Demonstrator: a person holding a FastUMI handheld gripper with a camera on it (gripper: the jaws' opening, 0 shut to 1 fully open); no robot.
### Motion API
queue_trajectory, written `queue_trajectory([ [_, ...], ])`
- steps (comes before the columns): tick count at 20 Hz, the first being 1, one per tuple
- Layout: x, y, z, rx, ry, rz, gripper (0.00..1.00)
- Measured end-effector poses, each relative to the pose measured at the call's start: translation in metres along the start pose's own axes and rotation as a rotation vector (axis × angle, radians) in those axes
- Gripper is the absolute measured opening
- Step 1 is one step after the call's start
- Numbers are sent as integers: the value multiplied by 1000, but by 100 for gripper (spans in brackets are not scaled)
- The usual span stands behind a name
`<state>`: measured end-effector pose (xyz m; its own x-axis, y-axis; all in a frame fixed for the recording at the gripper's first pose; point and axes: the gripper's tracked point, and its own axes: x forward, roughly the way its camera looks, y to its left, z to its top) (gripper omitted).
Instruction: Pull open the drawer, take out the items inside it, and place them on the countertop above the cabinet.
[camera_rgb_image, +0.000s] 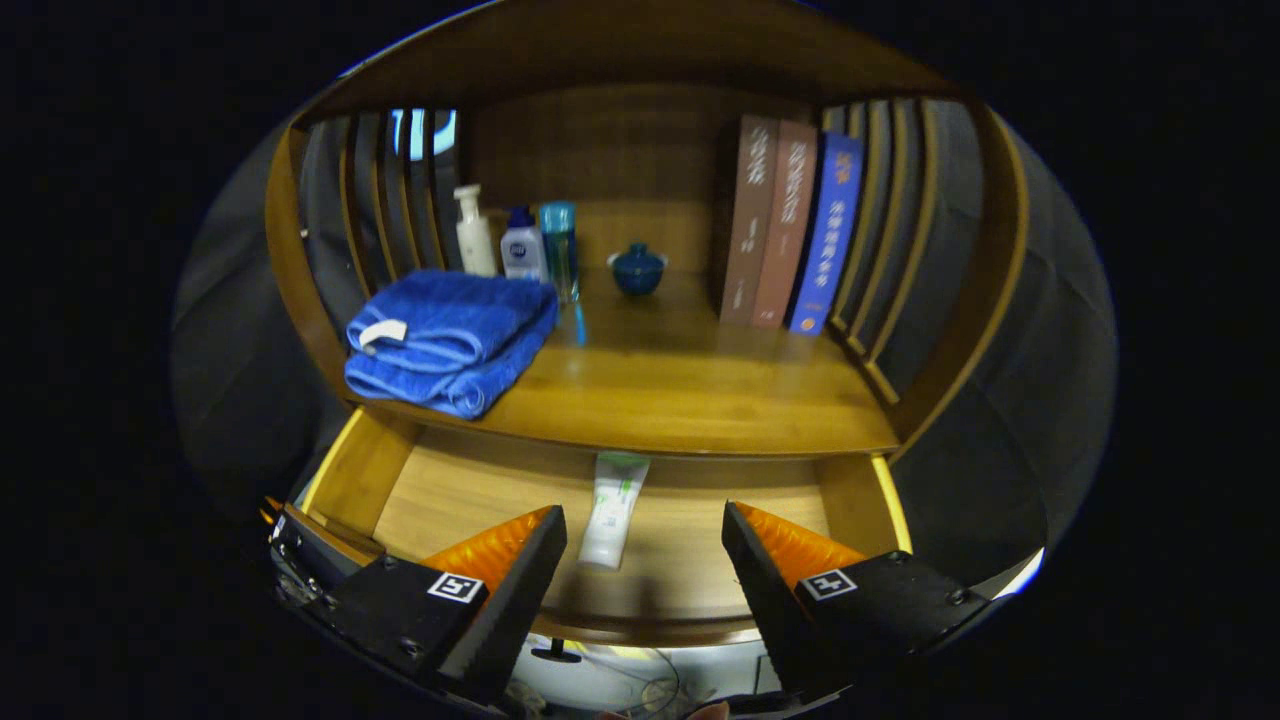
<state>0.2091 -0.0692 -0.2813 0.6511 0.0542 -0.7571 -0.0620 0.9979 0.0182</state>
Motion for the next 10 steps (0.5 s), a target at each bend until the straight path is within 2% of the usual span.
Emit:
queue_trajectory([
  [2,26,10,-16,-28,124,29,99],
  [6,74,23,-45,-13,320,20,99],
  [10,109,21,-55,-14,404,-14,97],
])
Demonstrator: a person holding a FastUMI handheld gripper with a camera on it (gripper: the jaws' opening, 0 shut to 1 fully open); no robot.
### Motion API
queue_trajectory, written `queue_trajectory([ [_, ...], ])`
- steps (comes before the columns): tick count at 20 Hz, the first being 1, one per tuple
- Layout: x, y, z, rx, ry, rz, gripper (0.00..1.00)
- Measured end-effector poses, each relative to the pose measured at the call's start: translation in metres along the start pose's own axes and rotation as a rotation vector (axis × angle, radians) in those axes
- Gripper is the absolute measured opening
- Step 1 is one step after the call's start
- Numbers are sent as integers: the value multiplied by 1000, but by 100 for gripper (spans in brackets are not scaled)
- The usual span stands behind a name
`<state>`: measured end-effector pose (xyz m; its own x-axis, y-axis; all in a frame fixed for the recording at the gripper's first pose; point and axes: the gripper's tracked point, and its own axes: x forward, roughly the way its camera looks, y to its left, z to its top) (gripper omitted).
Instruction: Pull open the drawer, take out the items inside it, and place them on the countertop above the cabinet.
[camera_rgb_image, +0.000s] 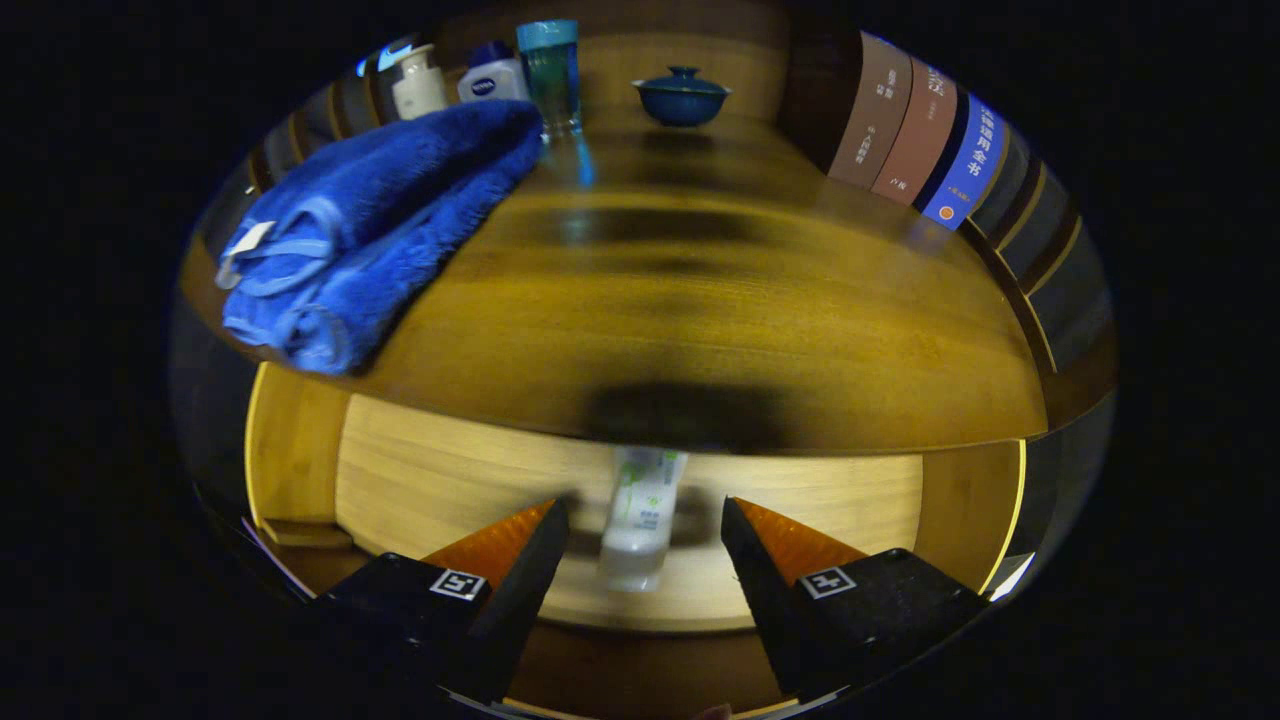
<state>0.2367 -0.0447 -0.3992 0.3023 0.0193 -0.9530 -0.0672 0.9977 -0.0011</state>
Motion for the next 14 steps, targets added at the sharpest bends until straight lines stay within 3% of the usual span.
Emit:
queue_trajectory([
  [3,19,-1,-2,31,47,-11,75],
  [5,24,6,-9,59,102,24,61],
  [9,21,9,-15,49,92,32,32],
  [12,6,29,-30,114,121,128,27],
  [14,-7,28,-34,113,118,127,26],
])
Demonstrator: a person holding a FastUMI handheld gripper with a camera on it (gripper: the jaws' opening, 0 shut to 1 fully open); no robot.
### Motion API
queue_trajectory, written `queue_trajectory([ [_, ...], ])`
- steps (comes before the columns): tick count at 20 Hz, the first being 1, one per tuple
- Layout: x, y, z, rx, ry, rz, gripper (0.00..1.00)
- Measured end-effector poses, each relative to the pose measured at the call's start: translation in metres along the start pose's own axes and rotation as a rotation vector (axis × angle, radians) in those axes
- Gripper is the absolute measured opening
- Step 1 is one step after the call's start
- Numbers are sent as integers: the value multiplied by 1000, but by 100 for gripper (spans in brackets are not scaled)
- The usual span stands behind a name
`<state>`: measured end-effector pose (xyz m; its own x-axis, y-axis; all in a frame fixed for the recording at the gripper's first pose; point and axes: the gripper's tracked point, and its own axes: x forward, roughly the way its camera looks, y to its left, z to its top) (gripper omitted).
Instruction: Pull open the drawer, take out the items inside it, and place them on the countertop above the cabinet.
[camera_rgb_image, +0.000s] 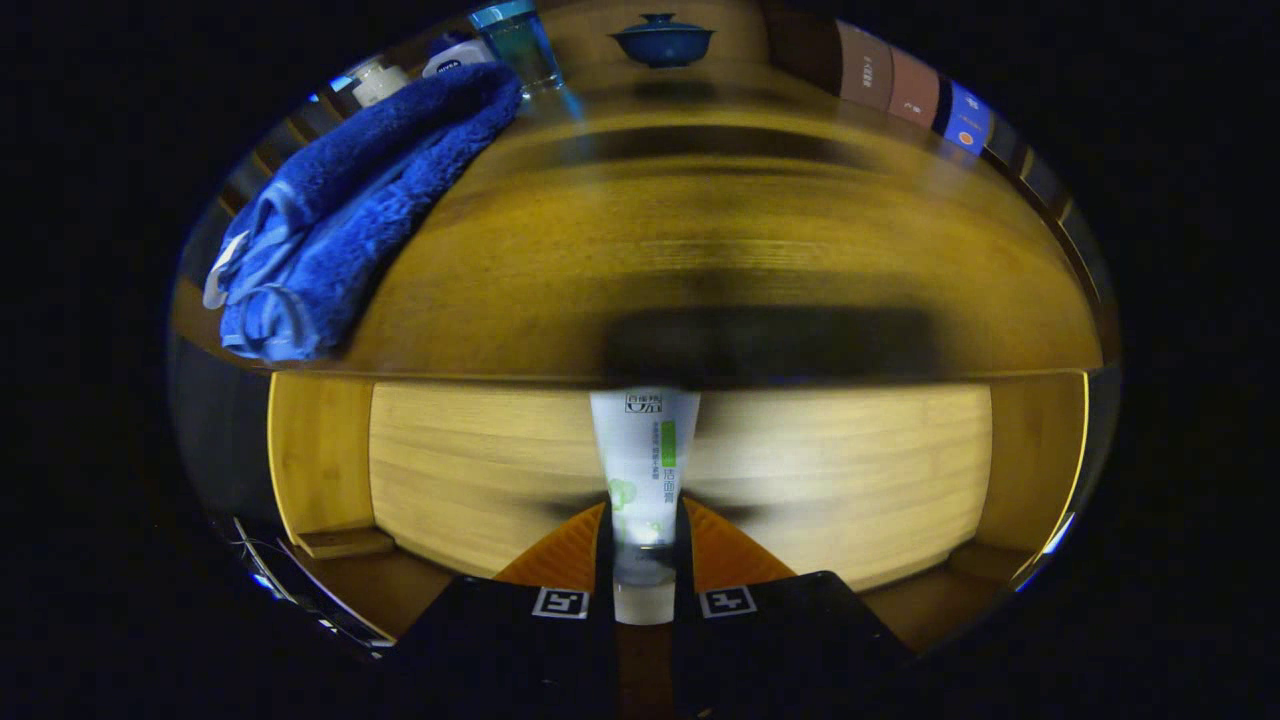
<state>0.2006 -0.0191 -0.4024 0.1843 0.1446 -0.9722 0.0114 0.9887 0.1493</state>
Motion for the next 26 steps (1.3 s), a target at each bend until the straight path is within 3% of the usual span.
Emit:
queue_trajectory([
  [10,-87,-11,-1,36,-90,13,25],
  [13,-99,-18,6,37,-116,-10,25],
  [20,-120,-14,10,44,-113,23,25],
  [26,-140,-12,59,73,-205,29,25],
])
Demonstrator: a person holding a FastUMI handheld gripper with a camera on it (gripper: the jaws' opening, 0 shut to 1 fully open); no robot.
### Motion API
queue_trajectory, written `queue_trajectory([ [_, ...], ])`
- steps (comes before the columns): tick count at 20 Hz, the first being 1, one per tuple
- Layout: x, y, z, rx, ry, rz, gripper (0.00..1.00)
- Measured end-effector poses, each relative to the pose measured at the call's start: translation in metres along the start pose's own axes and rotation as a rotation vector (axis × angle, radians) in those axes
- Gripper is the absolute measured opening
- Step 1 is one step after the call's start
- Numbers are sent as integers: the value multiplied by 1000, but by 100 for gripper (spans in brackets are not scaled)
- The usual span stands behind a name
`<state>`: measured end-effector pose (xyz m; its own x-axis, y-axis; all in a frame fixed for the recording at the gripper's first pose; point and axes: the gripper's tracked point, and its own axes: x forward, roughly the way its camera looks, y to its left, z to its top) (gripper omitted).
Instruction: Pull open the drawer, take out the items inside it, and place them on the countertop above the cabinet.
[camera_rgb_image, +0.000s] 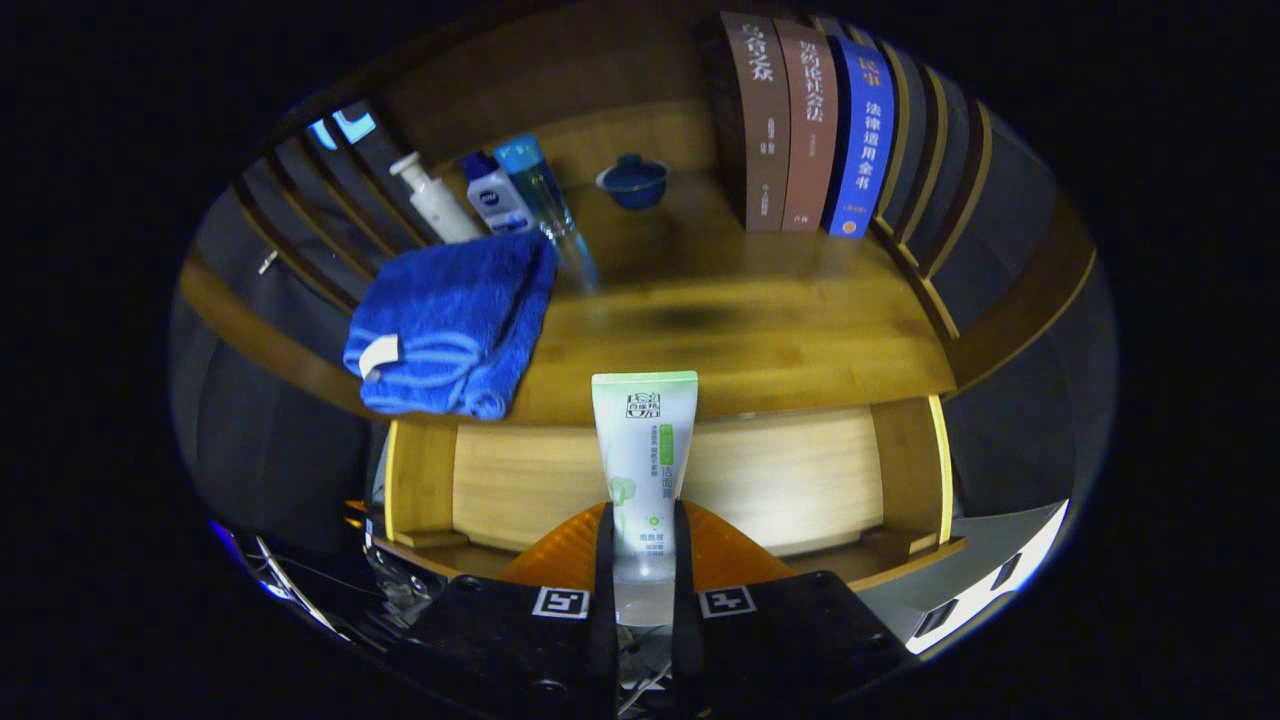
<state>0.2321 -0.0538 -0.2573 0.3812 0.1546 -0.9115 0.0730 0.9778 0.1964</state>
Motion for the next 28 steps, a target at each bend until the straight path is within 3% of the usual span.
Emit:
queue_trajectory([
  [8,49,20,69,-31,-41,-59,25],
  [17,85,21,91,-55,-23,-135,30],
  [19,87,20,93,-53,-33,-131,35],
  [21,85,14,101,-84,-70,-165,48],
  [28,50,41,106,-146,-195,-148,92],
])
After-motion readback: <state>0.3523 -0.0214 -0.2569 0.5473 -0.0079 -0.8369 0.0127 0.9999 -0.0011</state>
